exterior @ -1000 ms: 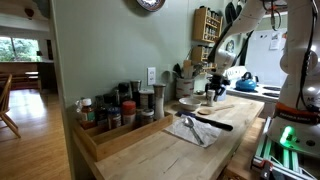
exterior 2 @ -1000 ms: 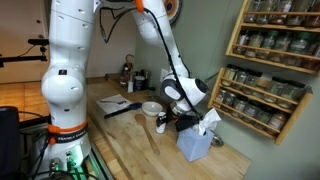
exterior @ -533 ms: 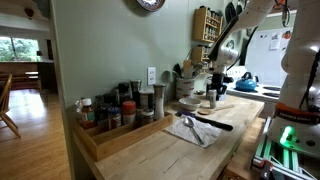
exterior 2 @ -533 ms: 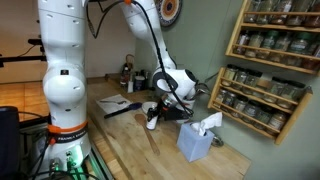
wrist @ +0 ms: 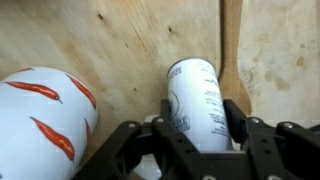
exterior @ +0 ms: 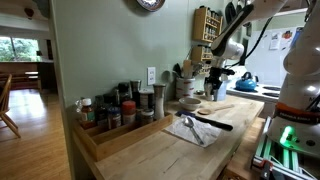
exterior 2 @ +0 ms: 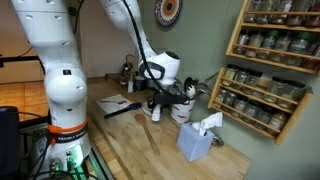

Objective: Pick up the salt shaker and put it inside the bowl

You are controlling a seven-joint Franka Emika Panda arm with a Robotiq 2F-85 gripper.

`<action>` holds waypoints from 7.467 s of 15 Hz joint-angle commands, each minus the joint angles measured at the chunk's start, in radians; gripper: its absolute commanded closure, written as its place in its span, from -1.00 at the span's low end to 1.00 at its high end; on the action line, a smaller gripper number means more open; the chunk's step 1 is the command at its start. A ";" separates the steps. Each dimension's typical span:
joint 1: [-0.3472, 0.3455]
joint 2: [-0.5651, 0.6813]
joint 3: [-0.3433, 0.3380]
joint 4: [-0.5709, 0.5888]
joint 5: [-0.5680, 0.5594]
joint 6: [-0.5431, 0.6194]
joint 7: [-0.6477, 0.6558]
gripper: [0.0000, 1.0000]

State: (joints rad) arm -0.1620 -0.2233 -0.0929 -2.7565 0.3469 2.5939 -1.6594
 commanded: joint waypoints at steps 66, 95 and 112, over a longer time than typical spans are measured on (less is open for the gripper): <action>0.420 0.506 0.333 0.657 -1.295 -1.328 1.434 0.41; 0.427 0.681 0.343 0.738 -1.448 -1.608 1.373 0.41; 0.546 0.682 0.230 0.733 -1.524 -1.754 1.337 0.41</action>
State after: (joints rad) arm 0.3060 0.4629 0.2200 -2.0110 -1.1483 0.8400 -0.2975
